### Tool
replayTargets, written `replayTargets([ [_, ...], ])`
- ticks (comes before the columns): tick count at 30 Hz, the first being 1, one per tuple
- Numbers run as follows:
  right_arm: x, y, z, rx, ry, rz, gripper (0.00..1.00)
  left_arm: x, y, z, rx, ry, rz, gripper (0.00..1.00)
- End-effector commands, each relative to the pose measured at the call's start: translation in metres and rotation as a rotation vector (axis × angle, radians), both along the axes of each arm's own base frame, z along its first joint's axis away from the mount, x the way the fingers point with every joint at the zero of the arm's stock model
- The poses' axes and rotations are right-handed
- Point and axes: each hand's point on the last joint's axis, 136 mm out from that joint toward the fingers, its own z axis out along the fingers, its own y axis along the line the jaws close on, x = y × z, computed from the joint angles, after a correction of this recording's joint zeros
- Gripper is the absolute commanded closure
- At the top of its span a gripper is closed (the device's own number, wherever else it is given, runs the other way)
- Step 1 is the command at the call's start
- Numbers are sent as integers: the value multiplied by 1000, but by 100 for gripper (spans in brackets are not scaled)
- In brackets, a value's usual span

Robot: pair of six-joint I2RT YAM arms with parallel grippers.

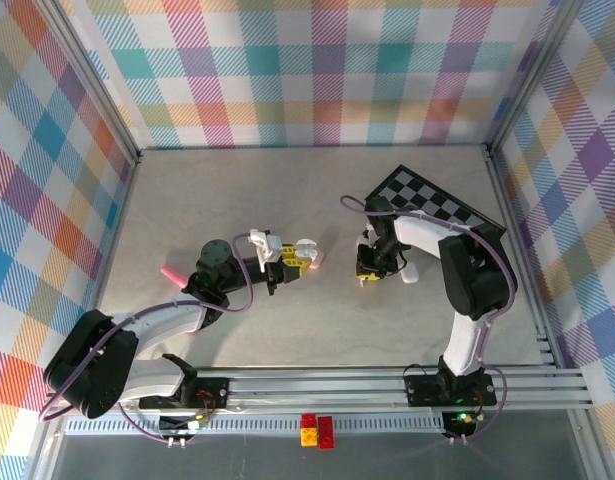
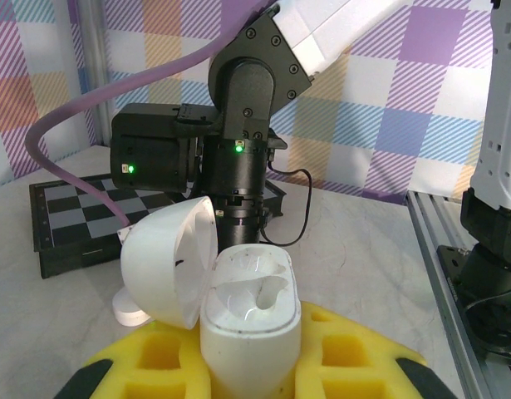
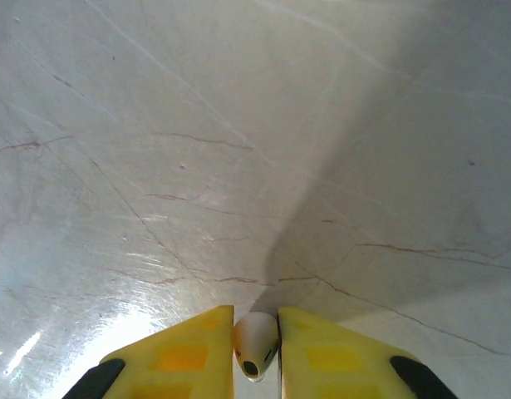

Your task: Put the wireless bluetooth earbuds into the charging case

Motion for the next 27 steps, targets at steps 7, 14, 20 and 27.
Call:
replayTargets([
  [7, 16, 6, 28, 69, -192, -26, 81, 6, 5, 0, 7, -7, 34, 98],
  [14, 33, 16, 99, 249, -565, -17, 78, 20, 1, -12, 58, 13, 101, 98],
  [20, 29, 17, 170, 390, -829, -15, 80, 35, -17, -9, 20, 7, 109, 98],
  [27, 6, 26, 234, 578, -973, 38, 80, 42, -45, -3, -1, -15, 91, 98],
])
